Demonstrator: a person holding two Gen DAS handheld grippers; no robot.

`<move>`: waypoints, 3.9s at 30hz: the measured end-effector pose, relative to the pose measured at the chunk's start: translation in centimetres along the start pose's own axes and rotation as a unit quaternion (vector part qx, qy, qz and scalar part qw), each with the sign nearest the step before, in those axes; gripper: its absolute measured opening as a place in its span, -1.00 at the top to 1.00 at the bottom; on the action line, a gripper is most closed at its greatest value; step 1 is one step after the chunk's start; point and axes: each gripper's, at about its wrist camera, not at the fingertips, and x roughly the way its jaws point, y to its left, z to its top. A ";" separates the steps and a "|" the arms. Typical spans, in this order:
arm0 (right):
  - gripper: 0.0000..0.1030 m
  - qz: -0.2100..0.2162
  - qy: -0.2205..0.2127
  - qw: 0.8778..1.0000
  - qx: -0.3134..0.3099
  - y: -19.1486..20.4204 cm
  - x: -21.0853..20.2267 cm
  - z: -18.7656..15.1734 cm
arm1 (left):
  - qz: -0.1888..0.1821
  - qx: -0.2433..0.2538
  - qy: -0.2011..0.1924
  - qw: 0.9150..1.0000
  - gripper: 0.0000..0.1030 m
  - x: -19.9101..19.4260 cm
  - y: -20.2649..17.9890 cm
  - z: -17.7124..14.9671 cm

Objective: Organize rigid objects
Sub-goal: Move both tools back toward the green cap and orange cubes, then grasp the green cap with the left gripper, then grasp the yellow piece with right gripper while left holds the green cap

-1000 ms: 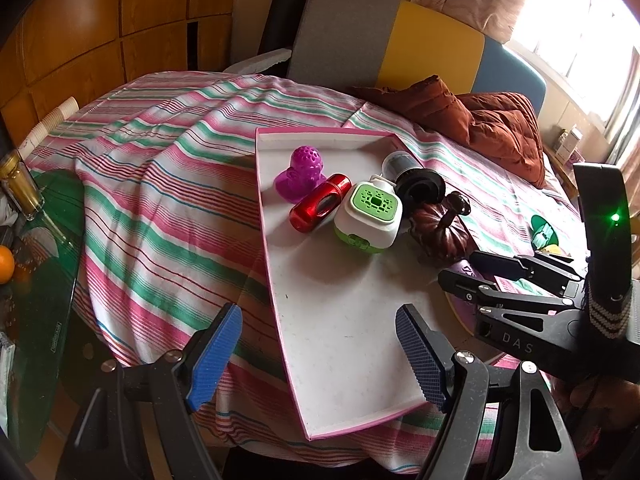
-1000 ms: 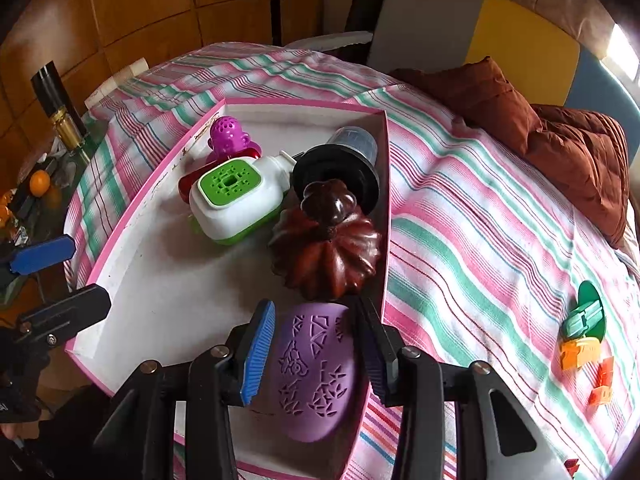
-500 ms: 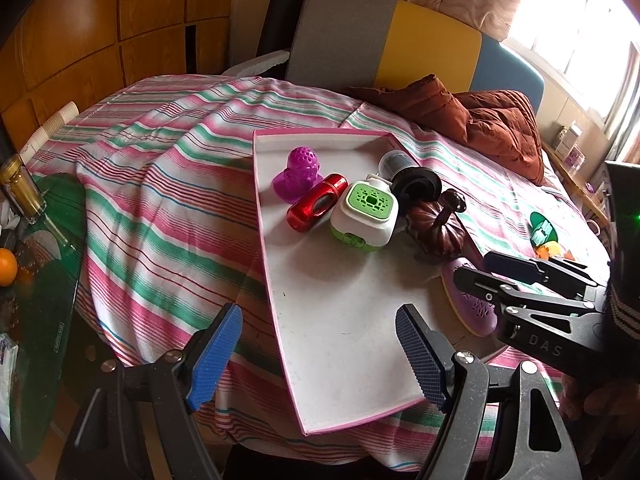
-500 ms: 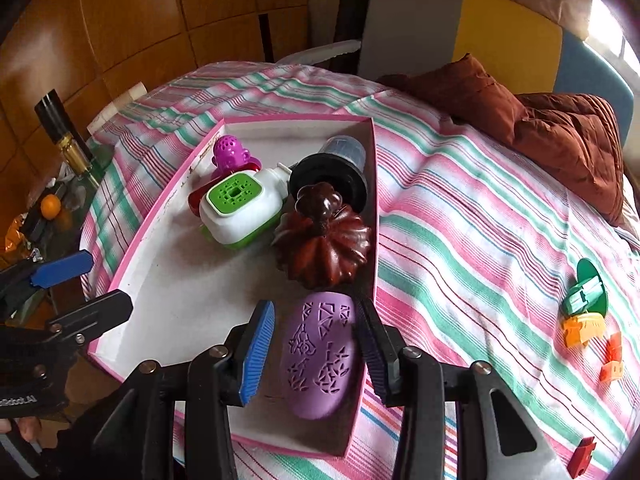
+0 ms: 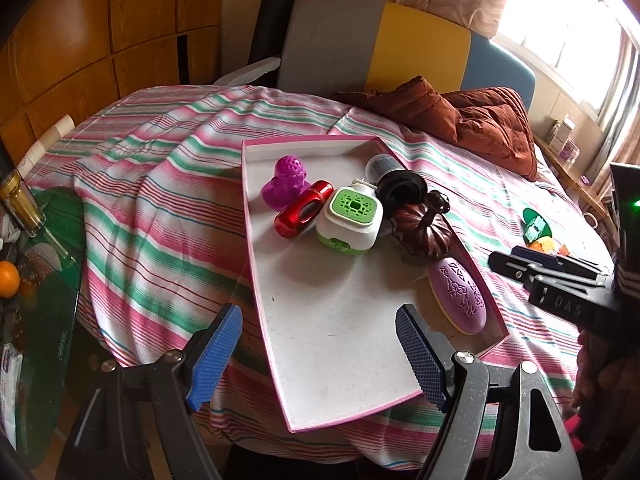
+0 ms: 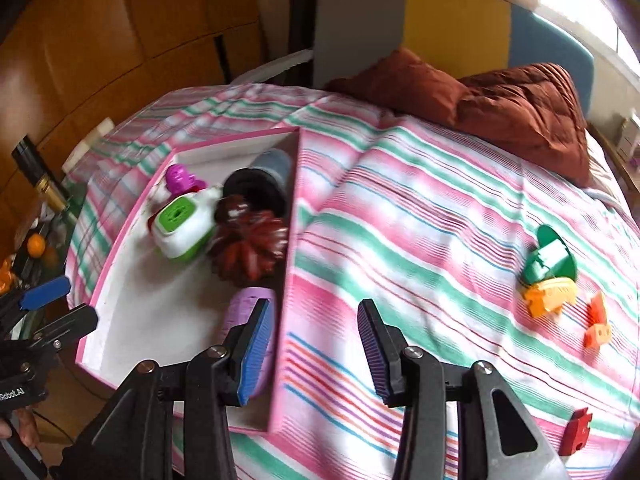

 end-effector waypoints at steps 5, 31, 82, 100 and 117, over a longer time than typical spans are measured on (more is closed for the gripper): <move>0.14 -0.023 -0.006 1.000 0.018 -2.4 -0.8 0.1 | -0.002 0.009 0.001 1.000 -0.55 -0.1 -0.6 0.0; 0.14 -0.165 -0.081 0.883 0.432 -29.0 -8.4 -5.4 | -0.090 0.154 0.006 0.984 -0.55 2.0 -14.9 4.2; 0.14 -0.048 -0.016 0.920 0.390 -27.1 -4.4 -4.0 | -0.174 0.261 0.109 0.943 0.41 9.1 -25.0 -1.2; 0.13 -0.025 0.031 0.945 0.325 -23.1 -0.2 -1.3 | -0.198 0.293 0.072 0.933 0.42 5.4 -22.7 -5.8; 0.47 0.017 0.115 0.985 0.123 -16.4 2.3 -2.6 | -0.210 0.284 0.070 0.933 0.42 5.0 -21.5 -6.1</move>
